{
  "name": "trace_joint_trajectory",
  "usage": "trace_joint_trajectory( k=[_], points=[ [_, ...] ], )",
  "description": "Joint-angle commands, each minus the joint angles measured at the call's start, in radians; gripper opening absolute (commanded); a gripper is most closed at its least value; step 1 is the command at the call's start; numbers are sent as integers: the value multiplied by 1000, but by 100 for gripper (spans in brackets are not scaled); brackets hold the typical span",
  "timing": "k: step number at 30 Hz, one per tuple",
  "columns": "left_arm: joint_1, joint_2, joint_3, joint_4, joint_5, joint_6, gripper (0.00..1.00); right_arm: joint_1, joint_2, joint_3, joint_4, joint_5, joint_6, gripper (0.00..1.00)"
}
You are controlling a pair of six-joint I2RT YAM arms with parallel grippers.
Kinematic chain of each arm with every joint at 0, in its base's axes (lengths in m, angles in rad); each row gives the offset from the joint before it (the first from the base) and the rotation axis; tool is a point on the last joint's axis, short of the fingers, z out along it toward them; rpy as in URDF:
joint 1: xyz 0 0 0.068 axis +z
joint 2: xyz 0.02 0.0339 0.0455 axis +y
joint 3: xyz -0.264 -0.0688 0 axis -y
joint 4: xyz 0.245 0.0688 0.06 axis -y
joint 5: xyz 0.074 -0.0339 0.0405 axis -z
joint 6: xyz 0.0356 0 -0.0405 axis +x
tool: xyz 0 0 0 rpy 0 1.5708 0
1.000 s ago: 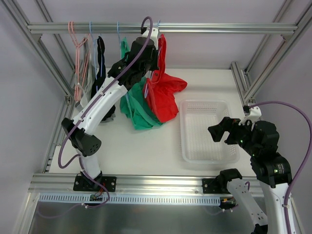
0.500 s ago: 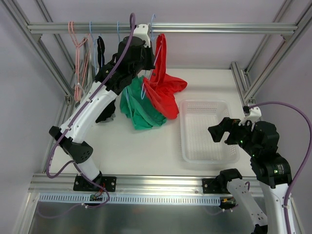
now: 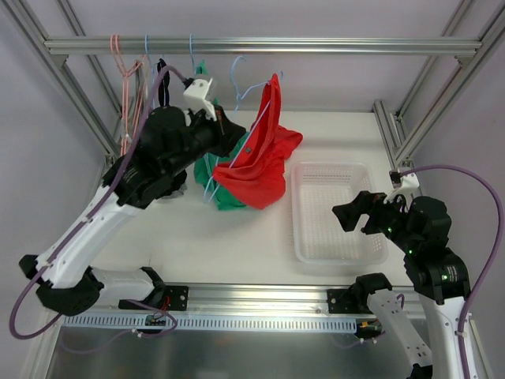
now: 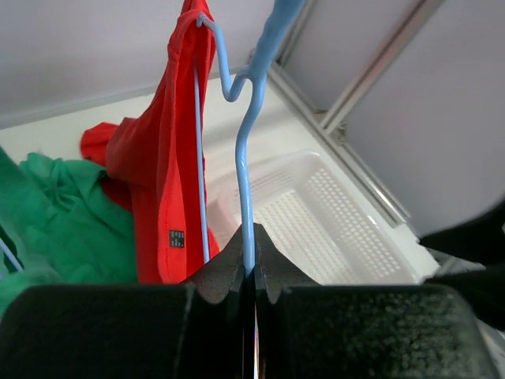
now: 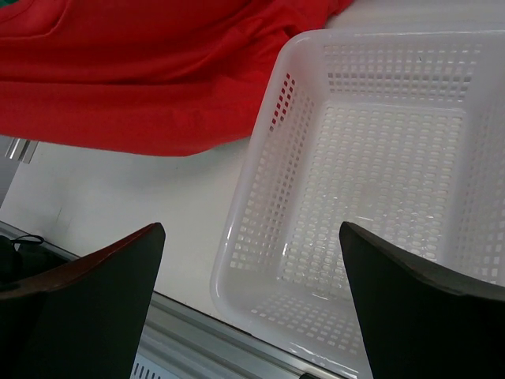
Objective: Remove the tank top from the hanger
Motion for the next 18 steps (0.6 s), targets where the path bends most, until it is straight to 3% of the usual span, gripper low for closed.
trace_joint_trajectory(
  k=[1,6,8,10,12,16,18],
  points=[
    [-10,-146,-71,139,126,-34,0,5,-1,-2,70,-49,-13,100],
    [-39,-308,-162,146,306,-50,0,5,4,21,147,-191,-47,99],
    [-39,-386,-177,127,389,-46,0,5,13,36,198,-345,-38,99],
    [-39,-417,-154,-3,366,-31,0,7,45,58,240,-514,-24,99],
    [-39,-424,-143,-112,275,-26,0,7,76,64,325,-590,54,99],
    [-39,-449,-235,-127,352,-76,0,42,204,111,406,-530,107,90],
    [-39,-469,-289,-129,386,-116,0,126,249,138,423,-465,94,89]
  ],
)
